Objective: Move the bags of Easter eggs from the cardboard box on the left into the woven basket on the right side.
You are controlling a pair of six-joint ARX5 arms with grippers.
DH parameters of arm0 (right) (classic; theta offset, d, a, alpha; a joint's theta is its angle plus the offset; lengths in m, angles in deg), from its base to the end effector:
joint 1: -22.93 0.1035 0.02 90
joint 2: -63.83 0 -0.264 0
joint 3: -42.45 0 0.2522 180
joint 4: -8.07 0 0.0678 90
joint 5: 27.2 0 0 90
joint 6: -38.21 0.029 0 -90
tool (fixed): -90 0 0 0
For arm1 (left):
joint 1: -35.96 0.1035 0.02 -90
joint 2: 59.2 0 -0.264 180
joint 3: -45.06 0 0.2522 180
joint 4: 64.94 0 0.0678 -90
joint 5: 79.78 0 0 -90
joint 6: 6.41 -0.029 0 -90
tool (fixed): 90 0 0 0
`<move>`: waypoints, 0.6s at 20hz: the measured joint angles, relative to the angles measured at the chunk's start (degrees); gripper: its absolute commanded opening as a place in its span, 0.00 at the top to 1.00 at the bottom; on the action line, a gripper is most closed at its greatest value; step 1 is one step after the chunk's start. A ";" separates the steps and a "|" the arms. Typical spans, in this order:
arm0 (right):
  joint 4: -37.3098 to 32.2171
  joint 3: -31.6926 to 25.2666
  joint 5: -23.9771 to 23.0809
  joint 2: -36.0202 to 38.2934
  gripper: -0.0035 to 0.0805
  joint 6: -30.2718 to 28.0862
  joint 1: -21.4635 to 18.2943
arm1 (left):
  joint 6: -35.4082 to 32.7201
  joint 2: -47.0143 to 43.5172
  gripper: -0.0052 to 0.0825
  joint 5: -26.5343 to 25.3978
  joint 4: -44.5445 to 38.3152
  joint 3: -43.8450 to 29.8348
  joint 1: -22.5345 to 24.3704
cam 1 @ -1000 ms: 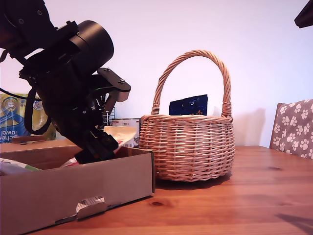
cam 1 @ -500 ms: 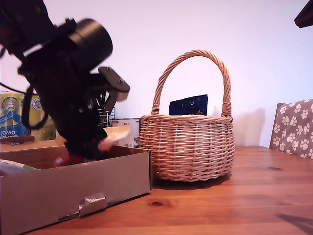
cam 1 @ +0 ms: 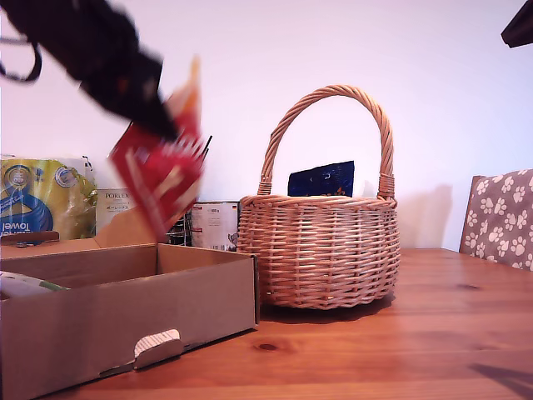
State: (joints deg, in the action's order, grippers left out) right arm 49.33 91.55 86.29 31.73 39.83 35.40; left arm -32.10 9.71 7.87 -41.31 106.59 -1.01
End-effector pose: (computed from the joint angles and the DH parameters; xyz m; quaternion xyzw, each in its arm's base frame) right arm 0.1182 0.0380 0.2787 0.0333 0.2134 0.2988 0.9295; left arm 0.2069 -0.1542 0.2676 0.2922 0.1817 -0.3355 0.8769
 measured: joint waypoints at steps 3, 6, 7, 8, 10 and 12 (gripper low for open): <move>0.00 0.00 -0.02 -0.02 0.97 0.00 0.00 | 0.04 -1.46 0.96 10.03 -3.39 0.02 -0.02; 0.02 0.00 -0.02 -0.02 0.97 0.00 0.00 | 1.09 -0.83 0.97 18.67 -8.41 0.00 -0.02; 0.02 0.00 -0.02 -0.02 0.97 0.00 0.00 | 1.31 -0.48 0.97 20.59 -10.47 0.00 -0.02; 0.04 0.00 -0.02 -0.02 0.97 0.00 0.00 | 1.51 -0.07 0.97 22.08 -12.57 0.02 -0.02; 0.07 0.00 -0.02 -0.02 0.97 0.00 0.00 | 2.49 1.64 0.97 24.87 -16.33 0.07 -0.02; 0.07 0.00 -0.02 -0.02 0.97 0.00 0.00 | 2.89 4.94 0.97 26.38 -18.38 1.14 -0.02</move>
State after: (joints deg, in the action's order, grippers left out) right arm 49.40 91.55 86.27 31.71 39.83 35.40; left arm -29.22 14.65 34.25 -59.69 107.73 -1.03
